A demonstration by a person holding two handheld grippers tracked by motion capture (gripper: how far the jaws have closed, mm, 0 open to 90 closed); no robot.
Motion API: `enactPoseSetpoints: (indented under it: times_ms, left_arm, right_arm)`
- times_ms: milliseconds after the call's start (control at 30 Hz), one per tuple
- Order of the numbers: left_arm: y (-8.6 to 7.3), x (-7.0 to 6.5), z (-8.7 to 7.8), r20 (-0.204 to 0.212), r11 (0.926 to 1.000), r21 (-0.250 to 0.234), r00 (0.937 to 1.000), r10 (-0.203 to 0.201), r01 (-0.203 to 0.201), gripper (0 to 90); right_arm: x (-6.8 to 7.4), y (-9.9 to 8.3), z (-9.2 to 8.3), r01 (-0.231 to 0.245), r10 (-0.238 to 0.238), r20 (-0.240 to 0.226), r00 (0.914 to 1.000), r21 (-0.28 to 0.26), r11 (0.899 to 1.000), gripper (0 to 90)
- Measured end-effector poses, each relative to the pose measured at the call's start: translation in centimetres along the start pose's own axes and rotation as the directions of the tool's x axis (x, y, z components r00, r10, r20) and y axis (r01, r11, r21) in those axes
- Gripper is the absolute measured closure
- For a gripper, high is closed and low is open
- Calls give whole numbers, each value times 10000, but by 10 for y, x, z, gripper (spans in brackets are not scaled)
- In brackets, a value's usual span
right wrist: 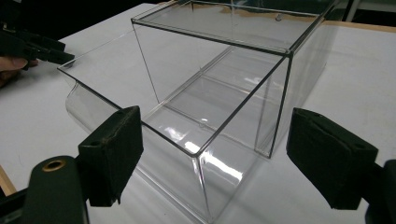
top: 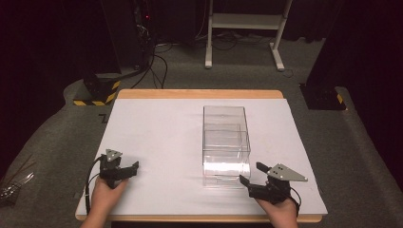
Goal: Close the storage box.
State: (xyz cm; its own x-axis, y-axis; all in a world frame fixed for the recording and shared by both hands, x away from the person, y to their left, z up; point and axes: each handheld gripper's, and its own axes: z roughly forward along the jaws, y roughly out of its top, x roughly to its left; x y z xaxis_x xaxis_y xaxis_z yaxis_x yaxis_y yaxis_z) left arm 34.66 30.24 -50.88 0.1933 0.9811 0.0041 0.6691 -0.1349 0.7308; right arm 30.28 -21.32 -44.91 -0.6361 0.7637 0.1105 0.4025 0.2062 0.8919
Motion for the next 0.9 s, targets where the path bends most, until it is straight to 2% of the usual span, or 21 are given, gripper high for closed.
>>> enactPoseSetpoints:
  times_ms: [333,633,900]
  left_arm:
    - [0,0,0,3,10000,0,10000,0,0,146]
    - [0,0,0,2,10000,0,10000,1,-1,146]
    - [0,0,0,-1,10000,5,10000,22,-22,146]
  right_arm:
    - [4,-10,-6,177,-180,113,9998,224,9996,197]
    - [4,-15,1,212,-220,156,9996,495,9985,179]
    - [3,-15,8,201,-225,465,9987,496,9986,131]
